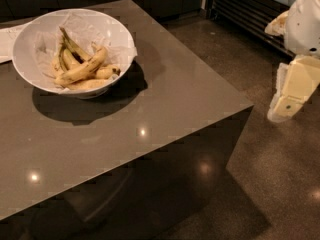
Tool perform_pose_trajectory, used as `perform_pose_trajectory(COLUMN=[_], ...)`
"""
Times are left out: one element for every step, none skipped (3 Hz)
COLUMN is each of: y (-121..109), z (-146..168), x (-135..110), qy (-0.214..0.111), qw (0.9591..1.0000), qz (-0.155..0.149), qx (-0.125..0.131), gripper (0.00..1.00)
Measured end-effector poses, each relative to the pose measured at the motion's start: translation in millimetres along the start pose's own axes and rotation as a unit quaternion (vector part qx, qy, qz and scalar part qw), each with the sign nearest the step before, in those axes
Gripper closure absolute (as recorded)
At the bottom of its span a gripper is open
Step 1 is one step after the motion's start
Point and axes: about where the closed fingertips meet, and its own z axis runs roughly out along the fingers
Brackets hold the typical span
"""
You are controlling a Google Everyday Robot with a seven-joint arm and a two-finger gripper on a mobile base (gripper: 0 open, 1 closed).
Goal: Pick banana from white bowl
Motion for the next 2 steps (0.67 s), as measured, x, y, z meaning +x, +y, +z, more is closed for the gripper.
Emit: perform_pose_trajectory(y=[-26.6,-54.3], z=[-2.6,-6.0], x=[-21.6,-53.0], qy=[-0.012,-0.028], qw=[0.9995,0.9971], qz=[-0.027,-0.066], qx=[0.015,0.026], gripper=[0.00,0.00])
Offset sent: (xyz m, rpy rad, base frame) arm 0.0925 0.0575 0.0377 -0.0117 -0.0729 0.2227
